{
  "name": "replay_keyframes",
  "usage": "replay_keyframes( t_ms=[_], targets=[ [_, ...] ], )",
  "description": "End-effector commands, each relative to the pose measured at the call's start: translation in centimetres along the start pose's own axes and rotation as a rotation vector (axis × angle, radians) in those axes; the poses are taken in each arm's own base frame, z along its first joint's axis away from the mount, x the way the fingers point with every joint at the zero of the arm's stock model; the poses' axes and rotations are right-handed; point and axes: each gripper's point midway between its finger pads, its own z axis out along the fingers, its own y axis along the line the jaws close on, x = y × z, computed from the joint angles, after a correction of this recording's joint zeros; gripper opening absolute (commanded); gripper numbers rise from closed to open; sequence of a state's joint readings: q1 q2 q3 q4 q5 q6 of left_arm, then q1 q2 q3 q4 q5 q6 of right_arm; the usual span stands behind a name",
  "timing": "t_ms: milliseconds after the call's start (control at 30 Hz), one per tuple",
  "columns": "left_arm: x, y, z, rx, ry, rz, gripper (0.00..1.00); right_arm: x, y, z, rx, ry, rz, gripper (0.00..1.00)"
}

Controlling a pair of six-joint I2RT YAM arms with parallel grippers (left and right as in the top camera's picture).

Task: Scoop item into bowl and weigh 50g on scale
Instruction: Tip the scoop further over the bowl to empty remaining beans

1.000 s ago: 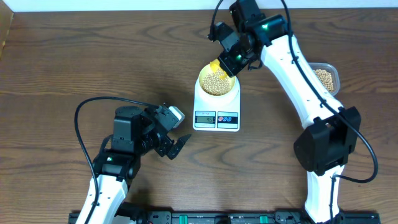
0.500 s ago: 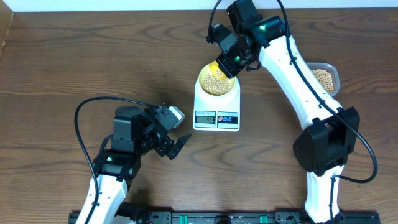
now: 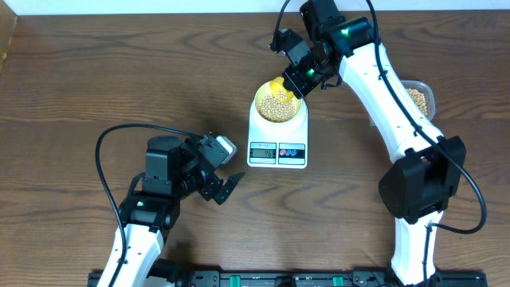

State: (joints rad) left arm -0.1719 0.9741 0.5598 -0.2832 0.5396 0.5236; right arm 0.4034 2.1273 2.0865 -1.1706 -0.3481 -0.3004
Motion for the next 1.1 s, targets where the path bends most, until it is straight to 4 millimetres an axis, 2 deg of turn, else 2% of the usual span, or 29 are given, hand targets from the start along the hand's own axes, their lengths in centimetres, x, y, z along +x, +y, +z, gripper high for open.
replay_keyframes(
  t_ms=[0, 167, 467, 1067],
  targets=[
    [-0.5, 0.4, -0.3, -0.019, -0.01, 0.004, 0.99, -0.9, 0.5, -0.8, -0.008, -0.033, -0.025, 0.01],
    [-0.5, 0.4, -0.3, -0.019, -0.01, 0.004, 0.99, -0.7, -0.5, -0.8, 0.049, -0.014, -0.032, 0.01],
    [-0.5, 0.4, -0.3, -0.019, -0.01, 0.004, 0.99, -1.0, 0.2, -1.3, 0.048, -0.026, -0.048, 0.01],
    [-0.5, 0.4, -0.3, -0.019, -0.01, 0.004, 0.99, -2.0, 0.3, -1.5, 0.057, -0.064, -0.065, 0.01]
  ],
)
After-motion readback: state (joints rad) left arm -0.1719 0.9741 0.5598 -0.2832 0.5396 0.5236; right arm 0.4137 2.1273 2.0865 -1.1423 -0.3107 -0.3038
